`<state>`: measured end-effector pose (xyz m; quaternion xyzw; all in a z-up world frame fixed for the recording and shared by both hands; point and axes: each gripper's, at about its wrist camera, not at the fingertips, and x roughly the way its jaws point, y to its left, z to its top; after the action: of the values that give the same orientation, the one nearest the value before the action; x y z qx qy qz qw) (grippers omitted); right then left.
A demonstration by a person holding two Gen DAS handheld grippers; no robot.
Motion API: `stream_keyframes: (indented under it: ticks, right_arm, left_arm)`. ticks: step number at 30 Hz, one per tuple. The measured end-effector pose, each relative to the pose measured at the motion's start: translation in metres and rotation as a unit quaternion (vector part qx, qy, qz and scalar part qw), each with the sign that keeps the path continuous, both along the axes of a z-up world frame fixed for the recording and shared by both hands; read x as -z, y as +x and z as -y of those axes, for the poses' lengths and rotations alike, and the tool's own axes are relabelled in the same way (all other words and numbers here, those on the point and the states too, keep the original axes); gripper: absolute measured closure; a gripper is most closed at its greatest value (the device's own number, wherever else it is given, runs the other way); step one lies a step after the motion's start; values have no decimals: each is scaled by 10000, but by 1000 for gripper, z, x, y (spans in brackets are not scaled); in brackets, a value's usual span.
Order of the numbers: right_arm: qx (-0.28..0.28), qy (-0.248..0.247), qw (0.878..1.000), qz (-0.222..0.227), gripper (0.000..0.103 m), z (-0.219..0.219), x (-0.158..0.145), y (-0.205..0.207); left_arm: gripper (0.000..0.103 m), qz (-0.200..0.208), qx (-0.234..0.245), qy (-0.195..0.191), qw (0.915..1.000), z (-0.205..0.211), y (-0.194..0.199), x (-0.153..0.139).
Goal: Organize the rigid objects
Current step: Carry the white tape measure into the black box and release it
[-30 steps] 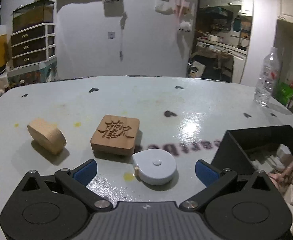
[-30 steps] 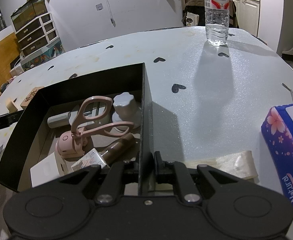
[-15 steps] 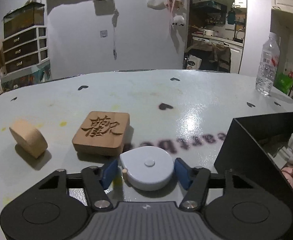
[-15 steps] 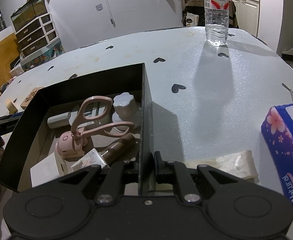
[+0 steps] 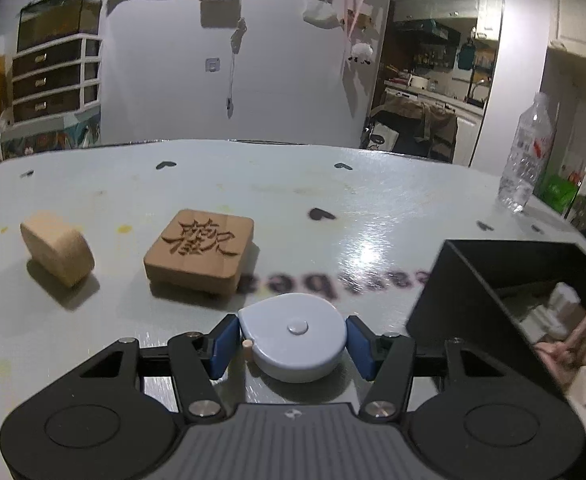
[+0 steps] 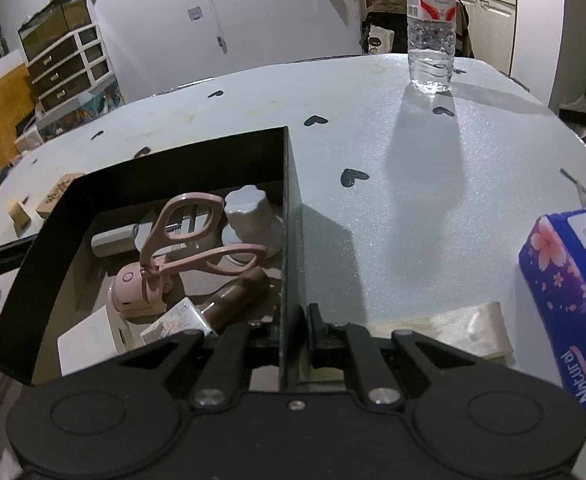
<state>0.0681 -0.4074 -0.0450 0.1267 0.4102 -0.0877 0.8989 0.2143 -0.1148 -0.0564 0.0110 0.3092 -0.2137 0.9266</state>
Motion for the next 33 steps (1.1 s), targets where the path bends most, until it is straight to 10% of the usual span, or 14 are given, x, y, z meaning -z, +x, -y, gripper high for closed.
stream_keyframes:
  ticks: [16,33]
  right_arm:
    - [161,61,9998,46,96,0,-3,-3]
    - [144,140,9997,99,95,3,-2,-6]
  left_arm:
    - [45,444,1228,-1052,9858,12,-76,-74]
    - [44,367,1577,444,9858,70,-78,-56]
